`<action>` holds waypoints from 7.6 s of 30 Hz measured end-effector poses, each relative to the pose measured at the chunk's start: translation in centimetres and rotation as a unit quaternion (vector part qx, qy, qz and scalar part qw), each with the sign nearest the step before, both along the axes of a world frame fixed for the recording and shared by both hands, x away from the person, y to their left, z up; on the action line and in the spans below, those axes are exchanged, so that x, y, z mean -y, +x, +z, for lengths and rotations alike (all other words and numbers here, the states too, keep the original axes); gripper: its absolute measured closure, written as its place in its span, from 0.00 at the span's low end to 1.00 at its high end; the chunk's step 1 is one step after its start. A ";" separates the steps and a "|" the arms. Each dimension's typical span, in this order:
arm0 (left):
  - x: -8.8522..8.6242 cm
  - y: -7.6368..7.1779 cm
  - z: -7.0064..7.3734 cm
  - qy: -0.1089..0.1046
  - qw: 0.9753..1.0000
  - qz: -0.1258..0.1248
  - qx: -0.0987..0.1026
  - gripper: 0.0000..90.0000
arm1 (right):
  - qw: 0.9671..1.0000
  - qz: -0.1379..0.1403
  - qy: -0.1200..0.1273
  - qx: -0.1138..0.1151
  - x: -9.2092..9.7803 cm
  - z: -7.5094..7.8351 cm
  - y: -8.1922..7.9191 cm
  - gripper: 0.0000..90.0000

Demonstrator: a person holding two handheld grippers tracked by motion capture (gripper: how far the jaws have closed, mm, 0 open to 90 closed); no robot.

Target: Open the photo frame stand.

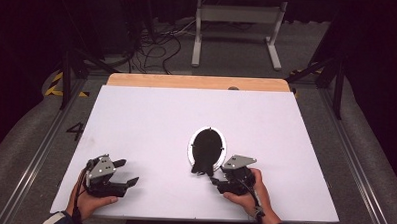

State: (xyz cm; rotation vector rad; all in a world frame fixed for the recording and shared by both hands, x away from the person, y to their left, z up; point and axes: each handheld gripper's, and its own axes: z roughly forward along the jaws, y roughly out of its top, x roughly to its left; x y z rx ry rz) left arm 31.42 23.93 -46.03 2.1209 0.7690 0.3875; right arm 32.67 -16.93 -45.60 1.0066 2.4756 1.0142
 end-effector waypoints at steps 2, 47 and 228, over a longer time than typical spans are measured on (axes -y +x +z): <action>0.0 0.0 0.0 0.000 1.000 0.001 0.000 0.27 | 1.000 -0.003 -0.005 0.007 -0.4 -0.1 0.0 0.47; 0.5 0.2 -0.2 0.006 1.000 -0.008 -0.010 0.24 | 0.997 -0.017 0.062 -0.049 1.5 0.9 1.3 0.76; 15.3 9.5 2.1 -0.052 0.983 -0.166 0.053 0.82 | 0.991 0.067 0.117 -0.023 1.4 0.9 3.7 0.85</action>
